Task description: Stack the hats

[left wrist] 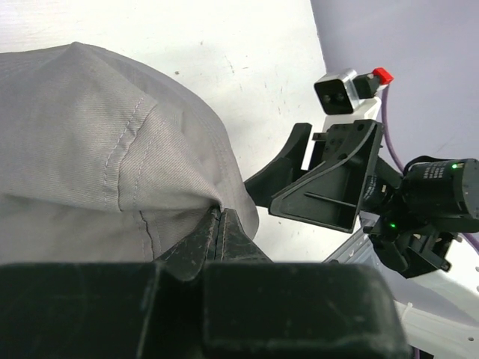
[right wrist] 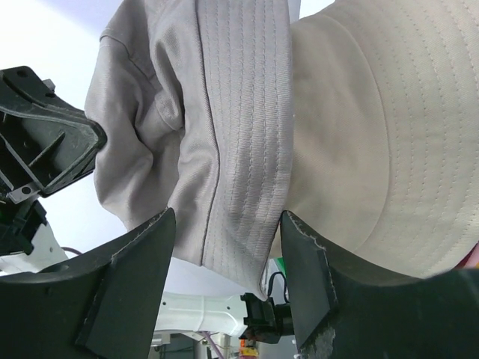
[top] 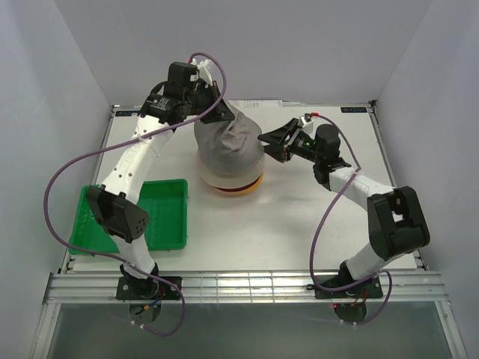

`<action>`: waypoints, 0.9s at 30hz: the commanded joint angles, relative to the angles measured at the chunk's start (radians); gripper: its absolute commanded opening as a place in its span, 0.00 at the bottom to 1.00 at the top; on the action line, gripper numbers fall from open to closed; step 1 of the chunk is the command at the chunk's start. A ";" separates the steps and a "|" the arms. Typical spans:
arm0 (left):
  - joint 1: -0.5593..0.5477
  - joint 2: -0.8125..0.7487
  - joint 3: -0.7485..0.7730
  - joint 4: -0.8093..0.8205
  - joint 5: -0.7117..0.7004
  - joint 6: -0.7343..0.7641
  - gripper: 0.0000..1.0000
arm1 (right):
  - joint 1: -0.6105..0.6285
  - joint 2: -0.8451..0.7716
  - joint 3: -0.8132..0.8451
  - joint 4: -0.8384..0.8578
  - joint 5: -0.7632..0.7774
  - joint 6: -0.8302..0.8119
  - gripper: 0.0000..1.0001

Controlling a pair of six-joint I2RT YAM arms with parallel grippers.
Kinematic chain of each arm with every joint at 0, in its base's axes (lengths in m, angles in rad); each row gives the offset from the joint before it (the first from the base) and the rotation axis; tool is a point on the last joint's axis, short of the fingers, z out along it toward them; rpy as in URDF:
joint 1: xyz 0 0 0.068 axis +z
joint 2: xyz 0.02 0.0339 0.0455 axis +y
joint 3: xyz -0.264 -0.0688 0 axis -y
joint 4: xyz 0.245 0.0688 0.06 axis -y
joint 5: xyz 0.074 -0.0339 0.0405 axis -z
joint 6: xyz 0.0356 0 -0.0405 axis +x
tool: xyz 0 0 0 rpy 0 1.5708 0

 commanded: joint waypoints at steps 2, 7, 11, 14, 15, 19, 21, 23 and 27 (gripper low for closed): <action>0.001 -0.085 -0.038 0.048 0.031 -0.024 0.00 | -0.003 0.020 -0.011 0.119 -0.019 0.030 0.64; 0.005 -0.111 -0.084 0.051 0.012 -0.032 0.00 | -0.003 0.029 -0.041 0.164 -0.020 0.050 0.61; 0.009 -0.136 -0.125 0.068 0.003 -0.041 0.00 | -0.003 0.032 -0.054 0.170 -0.023 0.053 0.57; 0.014 -0.139 -0.128 0.074 0.001 -0.046 0.00 | -0.003 0.032 -0.069 0.179 -0.023 0.050 0.57; 0.015 -0.139 -0.121 0.074 0.001 -0.047 0.00 | -0.002 0.032 -0.075 0.190 -0.023 0.057 0.57; 0.017 -0.122 -0.102 0.073 0.015 -0.054 0.01 | -0.003 0.037 -0.084 0.231 -0.028 0.087 0.56; 0.017 -0.113 -0.098 0.074 0.018 -0.057 0.01 | -0.003 0.037 -0.084 0.251 -0.026 0.096 0.56; 0.017 -0.107 -0.098 0.074 0.018 -0.060 0.01 | -0.002 0.032 -0.081 0.254 -0.028 0.104 0.53; 0.018 -0.096 -0.092 0.077 0.020 -0.063 0.01 | -0.002 0.035 -0.080 0.263 -0.028 0.111 0.43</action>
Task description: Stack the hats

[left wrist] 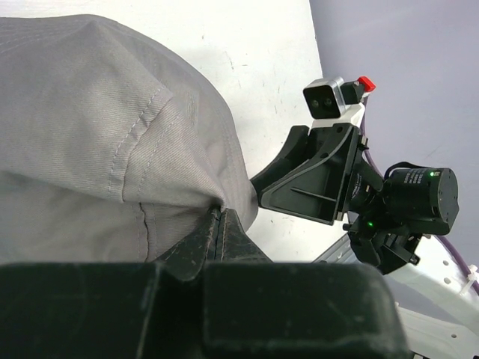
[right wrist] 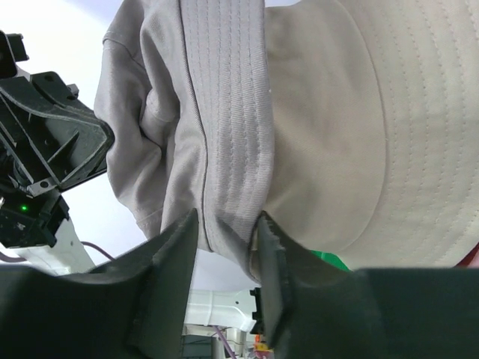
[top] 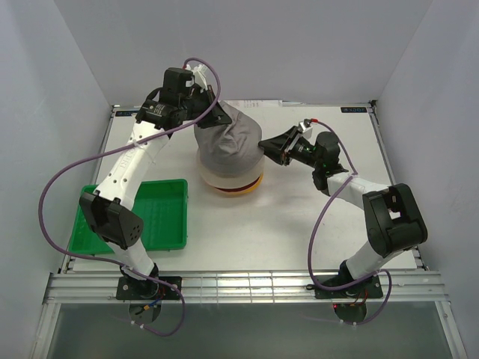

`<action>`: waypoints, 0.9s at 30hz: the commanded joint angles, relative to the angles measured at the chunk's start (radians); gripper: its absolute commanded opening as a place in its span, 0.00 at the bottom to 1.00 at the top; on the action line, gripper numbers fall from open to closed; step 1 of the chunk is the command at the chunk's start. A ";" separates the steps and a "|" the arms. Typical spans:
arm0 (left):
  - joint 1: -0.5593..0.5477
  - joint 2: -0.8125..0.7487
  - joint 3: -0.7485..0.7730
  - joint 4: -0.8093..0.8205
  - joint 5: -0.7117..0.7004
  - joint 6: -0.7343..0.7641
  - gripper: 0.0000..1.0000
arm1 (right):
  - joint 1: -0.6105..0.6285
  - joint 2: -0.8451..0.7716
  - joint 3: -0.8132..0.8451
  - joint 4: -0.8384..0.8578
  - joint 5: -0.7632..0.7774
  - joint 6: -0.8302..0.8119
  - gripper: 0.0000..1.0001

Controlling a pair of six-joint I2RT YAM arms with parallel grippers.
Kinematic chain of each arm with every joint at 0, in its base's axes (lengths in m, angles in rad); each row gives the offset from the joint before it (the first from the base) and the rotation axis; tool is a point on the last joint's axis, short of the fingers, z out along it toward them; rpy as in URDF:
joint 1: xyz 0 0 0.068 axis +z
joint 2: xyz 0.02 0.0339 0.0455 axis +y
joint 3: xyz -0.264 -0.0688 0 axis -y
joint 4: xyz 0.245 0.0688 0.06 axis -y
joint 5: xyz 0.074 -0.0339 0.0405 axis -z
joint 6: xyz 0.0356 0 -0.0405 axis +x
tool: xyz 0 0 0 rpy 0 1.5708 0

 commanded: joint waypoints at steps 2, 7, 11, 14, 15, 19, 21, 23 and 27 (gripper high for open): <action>0.005 -0.016 0.040 0.019 0.017 -0.005 0.01 | 0.000 0.008 0.002 0.093 -0.013 0.028 0.35; 0.005 0.000 0.055 0.020 0.024 -0.006 0.02 | -0.003 0.020 -0.015 0.107 -0.018 0.037 0.22; 0.005 0.000 0.055 0.020 0.024 0.000 0.02 | -0.005 0.031 -0.023 0.076 -0.015 0.024 0.13; 0.012 -0.006 0.048 0.020 0.023 0.004 0.03 | -0.006 0.031 -0.023 0.039 -0.006 -0.007 0.10; 0.015 -0.007 0.045 0.020 0.023 0.006 0.04 | -0.005 0.029 -0.022 0.006 -0.003 -0.030 0.09; 0.037 -0.024 0.045 0.026 0.032 0.023 0.25 | -0.008 0.017 -0.006 -0.069 0.008 -0.082 0.08; 0.054 -0.036 0.048 0.032 0.044 0.032 0.38 | -0.010 0.016 0.001 -0.080 0.008 -0.091 0.08; 0.074 -0.044 0.052 0.038 0.058 0.038 0.46 | -0.010 0.016 0.008 -0.097 0.008 -0.102 0.08; 0.110 -0.072 0.059 0.041 0.058 0.049 0.60 | -0.010 0.016 0.024 -0.128 0.005 -0.124 0.08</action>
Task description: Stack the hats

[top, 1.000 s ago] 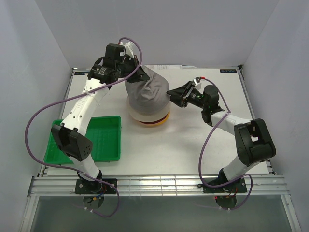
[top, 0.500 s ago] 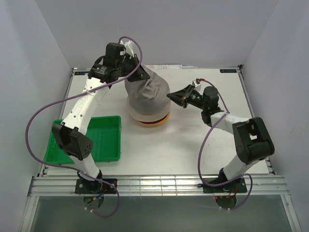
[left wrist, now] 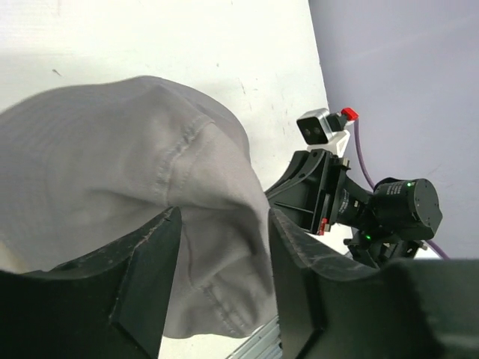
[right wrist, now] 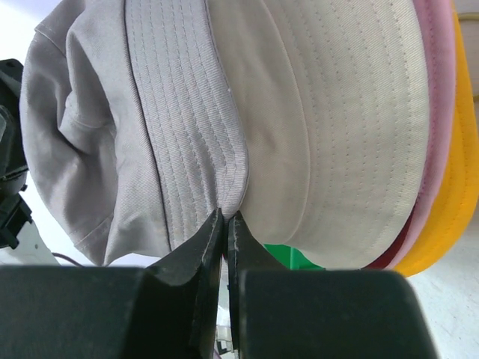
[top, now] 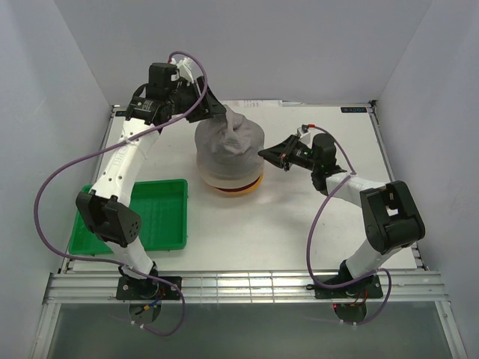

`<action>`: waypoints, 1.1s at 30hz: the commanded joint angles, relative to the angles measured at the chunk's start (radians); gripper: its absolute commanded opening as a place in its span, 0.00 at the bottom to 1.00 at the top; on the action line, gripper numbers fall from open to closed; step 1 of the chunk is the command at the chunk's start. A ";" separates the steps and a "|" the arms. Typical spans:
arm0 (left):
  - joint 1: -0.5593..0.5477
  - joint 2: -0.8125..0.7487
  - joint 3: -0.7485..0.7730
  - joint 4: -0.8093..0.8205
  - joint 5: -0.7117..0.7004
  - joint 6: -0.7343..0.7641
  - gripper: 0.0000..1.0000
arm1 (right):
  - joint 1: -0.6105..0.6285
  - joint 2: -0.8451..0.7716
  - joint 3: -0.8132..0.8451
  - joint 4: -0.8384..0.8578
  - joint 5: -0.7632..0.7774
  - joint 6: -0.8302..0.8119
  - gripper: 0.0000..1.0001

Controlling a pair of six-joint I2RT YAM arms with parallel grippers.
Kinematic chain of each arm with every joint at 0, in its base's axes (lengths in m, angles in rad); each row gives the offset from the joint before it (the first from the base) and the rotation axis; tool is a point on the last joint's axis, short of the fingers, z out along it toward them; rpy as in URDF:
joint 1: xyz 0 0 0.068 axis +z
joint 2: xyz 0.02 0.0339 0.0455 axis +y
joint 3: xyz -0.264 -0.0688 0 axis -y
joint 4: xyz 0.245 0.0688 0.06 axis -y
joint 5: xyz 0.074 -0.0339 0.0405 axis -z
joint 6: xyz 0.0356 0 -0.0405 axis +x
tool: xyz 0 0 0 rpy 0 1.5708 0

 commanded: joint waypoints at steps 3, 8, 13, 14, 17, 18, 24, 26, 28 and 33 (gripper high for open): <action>0.075 -0.112 0.020 0.032 0.023 0.018 0.66 | -0.008 -0.016 0.053 -0.076 0.006 -0.074 0.08; 0.187 -0.178 -0.070 0.072 0.017 -0.021 0.68 | -0.008 -0.012 0.060 -0.105 0.003 -0.092 0.08; 0.309 -0.221 -0.305 0.211 0.166 -0.106 0.67 | -0.008 -0.010 0.064 -0.134 0.003 -0.115 0.08; 0.335 -0.224 -0.334 0.233 0.187 -0.129 0.66 | -0.009 -0.008 0.066 -0.137 0.003 -0.118 0.08; 0.369 -0.215 -0.423 0.316 0.260 -0.155 0.67 | -0.011 -0.004 0.075 -0.157 0.001 -0.131 0.08; 0.372 -0.206 -0.441 0.339 0.275 -0.163 0.67 | -0.011 -0.002 0.078 -0.162 0.000 -0.131 0.08; 0.386 -0.184 -0.622 0.577 0.410 -0.276 0.67 | -0.012 0.002 0.095 -0.188 0.001 -0.149 0.08; 0.386 -0.181 -0.682 0.644 0.428 -0.301 0.67 | -0.012 0.005 0.098 -0.189 -0.002 -0.149 0.08; 0.386 -0.176 -0.717 0.711 0.442 -0.336 0.67 | -0.011 0.005 0.097 -0.189 0.000 -0.151 0.08; 0.386 -0.158 -0.822 0.824 0.453 -0.394 0.67 | -0.012 0.005 0.095 -0.191 0.000 -0.149 0.08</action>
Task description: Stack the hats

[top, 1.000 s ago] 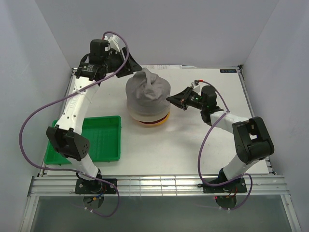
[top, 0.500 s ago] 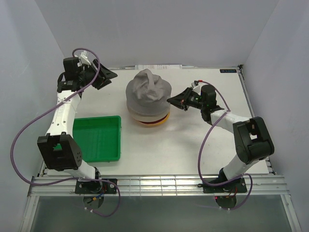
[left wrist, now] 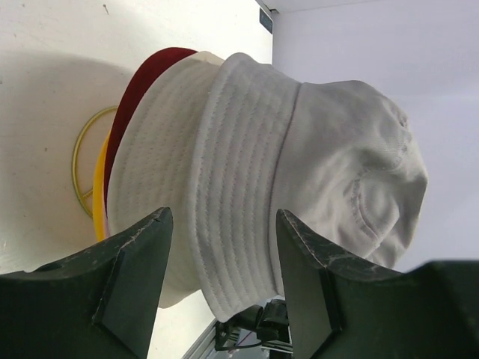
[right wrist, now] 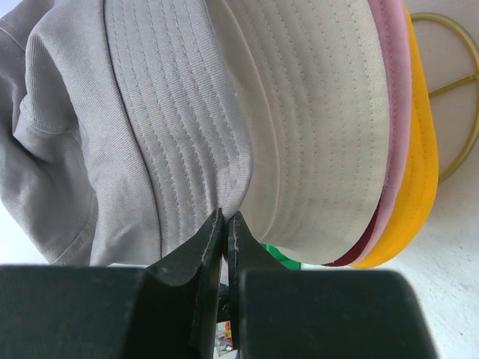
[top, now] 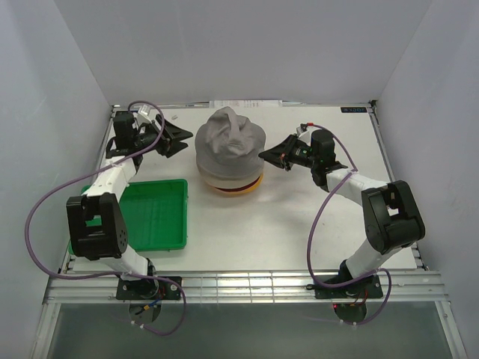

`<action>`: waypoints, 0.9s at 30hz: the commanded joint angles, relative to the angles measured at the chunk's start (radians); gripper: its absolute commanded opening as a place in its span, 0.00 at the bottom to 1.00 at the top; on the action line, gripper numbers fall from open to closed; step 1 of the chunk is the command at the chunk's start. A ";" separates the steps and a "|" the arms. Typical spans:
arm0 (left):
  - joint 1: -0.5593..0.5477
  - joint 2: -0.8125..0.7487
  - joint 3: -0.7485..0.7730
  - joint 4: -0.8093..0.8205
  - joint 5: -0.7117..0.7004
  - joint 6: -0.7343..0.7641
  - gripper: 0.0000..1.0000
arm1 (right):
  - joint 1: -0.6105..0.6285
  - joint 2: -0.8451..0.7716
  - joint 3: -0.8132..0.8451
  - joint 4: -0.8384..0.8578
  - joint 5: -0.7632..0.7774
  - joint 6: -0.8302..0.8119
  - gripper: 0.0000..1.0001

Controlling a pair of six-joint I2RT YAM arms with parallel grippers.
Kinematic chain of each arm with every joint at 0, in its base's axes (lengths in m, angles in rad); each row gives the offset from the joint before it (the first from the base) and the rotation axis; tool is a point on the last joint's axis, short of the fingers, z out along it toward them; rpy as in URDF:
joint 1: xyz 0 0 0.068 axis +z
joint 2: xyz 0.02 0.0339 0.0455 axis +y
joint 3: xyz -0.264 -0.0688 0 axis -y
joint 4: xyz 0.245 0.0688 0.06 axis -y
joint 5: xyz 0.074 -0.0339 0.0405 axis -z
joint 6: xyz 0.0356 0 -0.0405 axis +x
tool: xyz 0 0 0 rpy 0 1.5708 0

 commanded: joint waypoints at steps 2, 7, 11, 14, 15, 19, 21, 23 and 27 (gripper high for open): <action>0.003 -0.002 -0.054 0.158 0.034 -0.057 0.68 | -0.007 0.003 0.032 -0.005 0.005 -0.028 0.08; 0.000 0.007 -0.105 0.239 0.046 -0.085 0.68 | -0.007 0.002 0.028 -0.005 0.006 -0.028 0.08; -0.006 0.010 -0.144 0.329 0.051 -0.149 0.68 | -0.007 0.003 0.029 -0.007 0.006 -0.028 0.08; -0.020 0.021 -0.174 0.403 0.054 -0.186 0.68 | -0.007 0.005 0.031 -0.007 0.006 -0.027 0.08; -0.024 0.023 -0.177 0.420 0.051 -0.200 0.68 | -0.007 0.003 0.031 -0.007 0.006 -0.028 0.08; -0.052 0.038 -0.175 0.434 0.037 -0.209 0.68 | -0.008 0.002 0.031 -0.007 0.006 -0.025 0.08; -0.055 0.043 -0.177 0.440 0.034 -0.214 0.68 | -0.008 0.002 0.031 -0.007 0.005 -0.024 0.08; -0.055 0.047 -0.178 0.446 0.033 -0.221 0.67 | -0.010 0.000 0.032 -0.007 0.005 -0.024 0.08; -0.055 0.046 -0.184 0.469 0.031 -0.235 0.66 | -0.013 -0.003 0.034 -0.008 0.003 -0.024 0.08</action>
